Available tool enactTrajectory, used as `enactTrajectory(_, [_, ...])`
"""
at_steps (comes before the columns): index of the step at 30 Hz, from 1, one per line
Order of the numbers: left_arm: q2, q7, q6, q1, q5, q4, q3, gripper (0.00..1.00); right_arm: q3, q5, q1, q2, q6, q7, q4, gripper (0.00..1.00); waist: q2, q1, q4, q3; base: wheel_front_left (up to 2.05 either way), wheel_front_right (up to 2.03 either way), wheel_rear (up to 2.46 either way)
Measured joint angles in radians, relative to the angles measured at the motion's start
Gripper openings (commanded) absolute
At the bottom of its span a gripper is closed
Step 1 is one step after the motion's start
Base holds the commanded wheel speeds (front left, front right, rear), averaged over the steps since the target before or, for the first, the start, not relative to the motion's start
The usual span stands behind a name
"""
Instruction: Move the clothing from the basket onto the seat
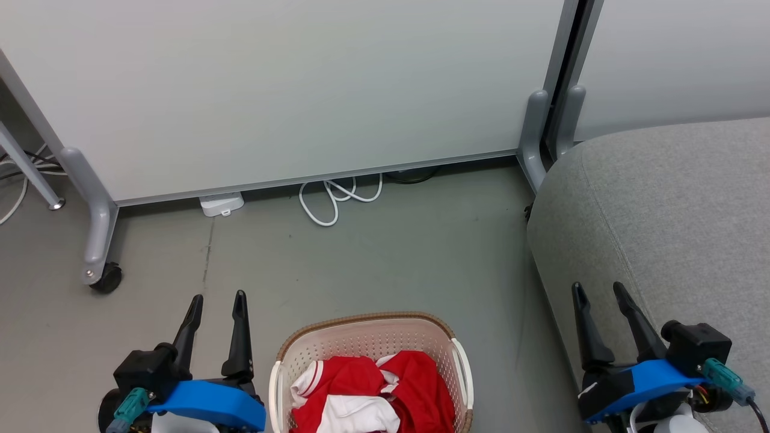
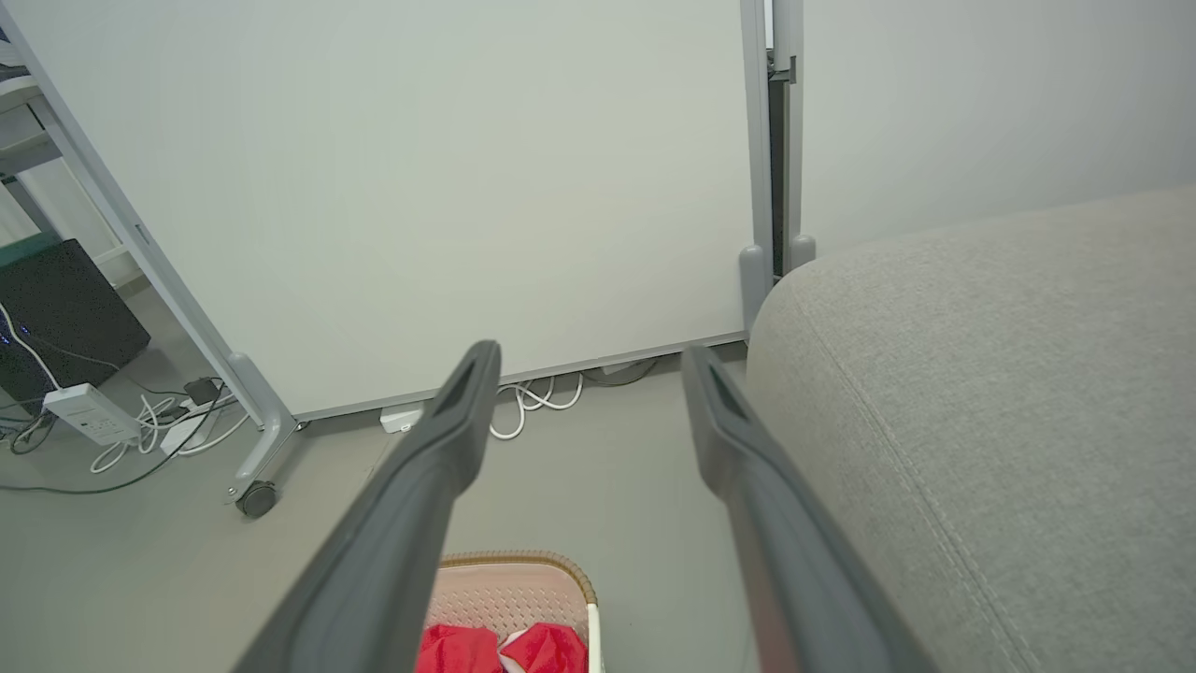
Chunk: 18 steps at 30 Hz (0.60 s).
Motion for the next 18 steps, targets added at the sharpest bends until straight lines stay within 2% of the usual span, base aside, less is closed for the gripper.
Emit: enactTrajectory(18, [-0.014, -0.035, -0.006, -0.010, 0.117, 0.019, -0.006, 1.00, 0.006, -0.144, -0.011, -0.002, 0.000, -0.035, 0.008, 1.00, 0.0000, 0.0000, 0.004, 0.001, 0.00, 0.00, 0.00])
